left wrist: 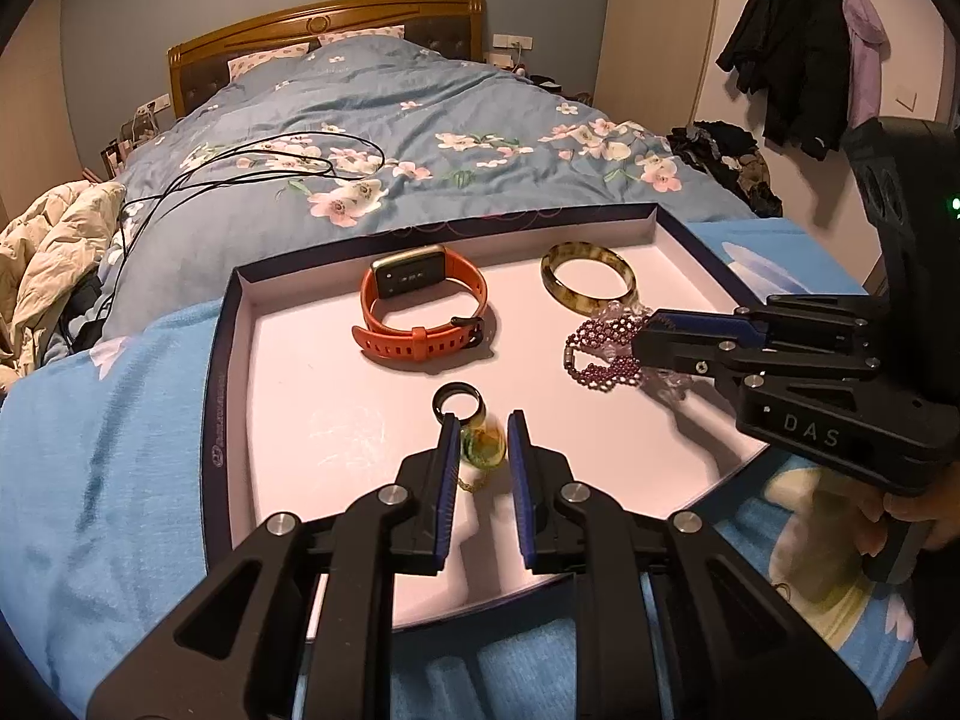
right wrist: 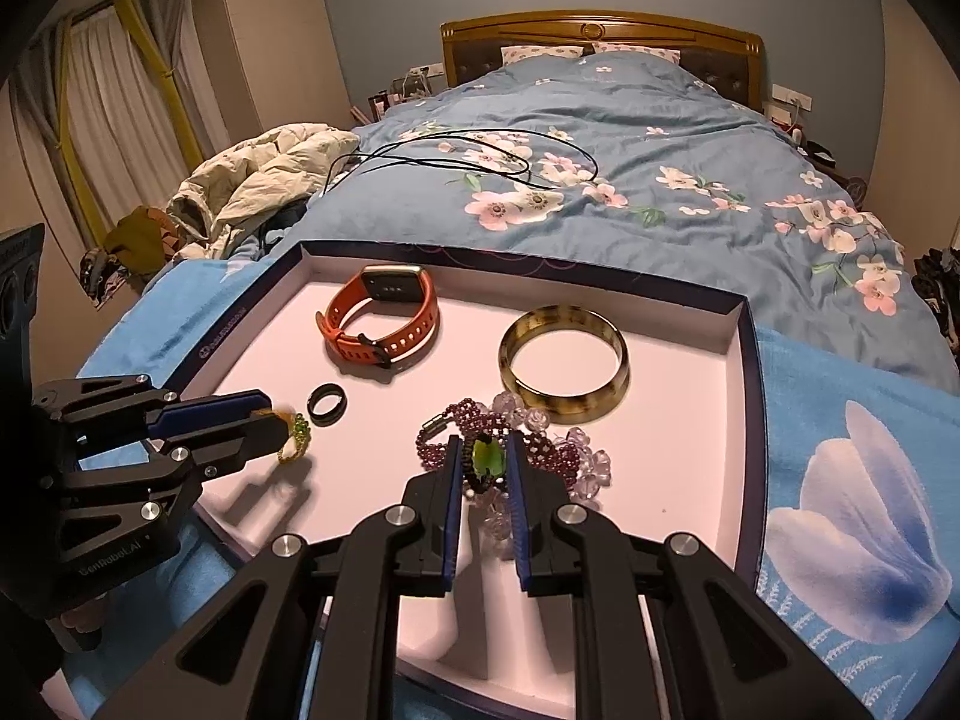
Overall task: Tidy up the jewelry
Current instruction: 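Open both grippers to release duck pendant and bead ring in the box, then withdraw both grippers toward the pink ring and silver ring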
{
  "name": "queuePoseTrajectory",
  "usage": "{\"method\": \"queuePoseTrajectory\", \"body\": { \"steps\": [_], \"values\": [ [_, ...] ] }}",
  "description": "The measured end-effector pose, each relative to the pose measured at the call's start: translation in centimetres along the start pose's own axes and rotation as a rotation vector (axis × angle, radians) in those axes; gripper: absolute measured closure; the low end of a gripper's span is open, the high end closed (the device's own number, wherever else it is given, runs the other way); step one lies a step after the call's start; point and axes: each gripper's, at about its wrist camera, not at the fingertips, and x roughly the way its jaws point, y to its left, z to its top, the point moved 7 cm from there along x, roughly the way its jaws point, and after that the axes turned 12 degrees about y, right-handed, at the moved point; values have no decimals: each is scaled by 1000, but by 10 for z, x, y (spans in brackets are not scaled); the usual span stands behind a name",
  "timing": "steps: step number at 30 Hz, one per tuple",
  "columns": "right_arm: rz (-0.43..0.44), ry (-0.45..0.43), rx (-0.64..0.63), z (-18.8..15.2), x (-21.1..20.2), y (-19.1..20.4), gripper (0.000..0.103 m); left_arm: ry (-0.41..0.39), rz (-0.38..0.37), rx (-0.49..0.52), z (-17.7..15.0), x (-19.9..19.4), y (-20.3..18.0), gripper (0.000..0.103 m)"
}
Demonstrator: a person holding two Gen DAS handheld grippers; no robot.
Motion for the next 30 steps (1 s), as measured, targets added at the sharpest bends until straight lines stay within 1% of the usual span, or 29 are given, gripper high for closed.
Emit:
{"method": "queuePoseTrajectory", "body": {
  "steps": [4, 7, 10, 11, 12, 13, 14, 16, 18, 20, 21, 23, 30],
  "values": [
    [-12, -3, 12, 1, 1, -4, 90, 5, 1, -4, 0, 2, 0, 86],
    [-20, -8, 14, 1, 0, -5, 89, 3, 3, -9, 0, 2, 2, 84],
    [-27, -17, 23, 1, -2, -8, 89, -7, 2, -15, -1, -1, 2, 78],
    [-30, -21, 28, 1, -3, -9, 88, -12, 6, -17, -1, -3, 3, 74],
    [-32, -24, 34, 1, -4, -11, 86, -17, 10, -19, -2, -5, 4, 72],
    [-33, -29, 43, 1, -6, -13, 82, -23, 16, -22, -3, -7, 5, 72],
    [-31, -33, 47, 1, -8, -13, 80, -28, 20, -24, -3, -10, 6, 72],
    [-32, -43, 52, 0, -12, -15, 80, -45, 25, -29, -5, -18, 8, 71],
    [-29, -50, 60, 0, -17, -17, 79, -62, 29, -30, -7, -26, 10, 68],
    [-27, -63, 64, -1, -23, -17, 75, -85, 27, -27, -10, -39, 9, 60],
    [-27, -70, 62, -3, -27, -16, 74, -93, 27, -25, -12, -43, 9, 60],
    [-21, -81, 58, -7, -34, -14, 62, -111, 31, -12, -18, -54, 7, 59],
    [5, -96, 26, -29, -57, 0, 61, -139, 2, 23, -43, -81, -6, 56]
  ]
}}
